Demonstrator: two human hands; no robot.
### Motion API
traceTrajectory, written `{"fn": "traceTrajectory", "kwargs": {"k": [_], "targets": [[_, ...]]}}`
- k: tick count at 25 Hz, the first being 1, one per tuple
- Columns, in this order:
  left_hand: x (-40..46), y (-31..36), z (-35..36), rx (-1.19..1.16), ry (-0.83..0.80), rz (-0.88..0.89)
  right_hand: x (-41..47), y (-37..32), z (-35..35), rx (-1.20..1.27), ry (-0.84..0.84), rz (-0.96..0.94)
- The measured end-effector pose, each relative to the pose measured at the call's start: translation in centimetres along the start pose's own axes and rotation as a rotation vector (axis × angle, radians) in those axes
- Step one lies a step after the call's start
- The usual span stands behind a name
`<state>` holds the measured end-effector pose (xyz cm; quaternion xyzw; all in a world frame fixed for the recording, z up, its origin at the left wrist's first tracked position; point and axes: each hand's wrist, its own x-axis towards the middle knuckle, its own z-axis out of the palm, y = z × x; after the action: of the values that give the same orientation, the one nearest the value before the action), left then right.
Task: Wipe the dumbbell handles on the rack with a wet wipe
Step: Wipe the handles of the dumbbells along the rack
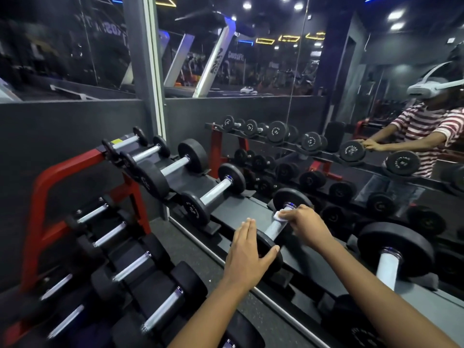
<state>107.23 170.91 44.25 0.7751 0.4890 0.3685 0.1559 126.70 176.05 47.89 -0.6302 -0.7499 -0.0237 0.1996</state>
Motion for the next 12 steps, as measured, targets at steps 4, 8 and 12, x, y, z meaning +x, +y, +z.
{"fn": "traceTrajectory", "kwargs": {"k": [4, 8, 12], "targets": [[0.2, -0.2, -0.1, 0.019, -0.008, 0.013, -1.5, -1.8, 0.5, 0.019, -0.155, -0.179], [0.2, -0.4, -0.2, 0.028, -0.004, 0.023, -1.3, -3.5, -0.3, -0.054, -0.197, -0.218], [0.0, -0.1, -0.4, 0.051, -0.034, 0.036, 0.6, -4.9, -0.4, -0.193, -0.301, -0.257]]}}
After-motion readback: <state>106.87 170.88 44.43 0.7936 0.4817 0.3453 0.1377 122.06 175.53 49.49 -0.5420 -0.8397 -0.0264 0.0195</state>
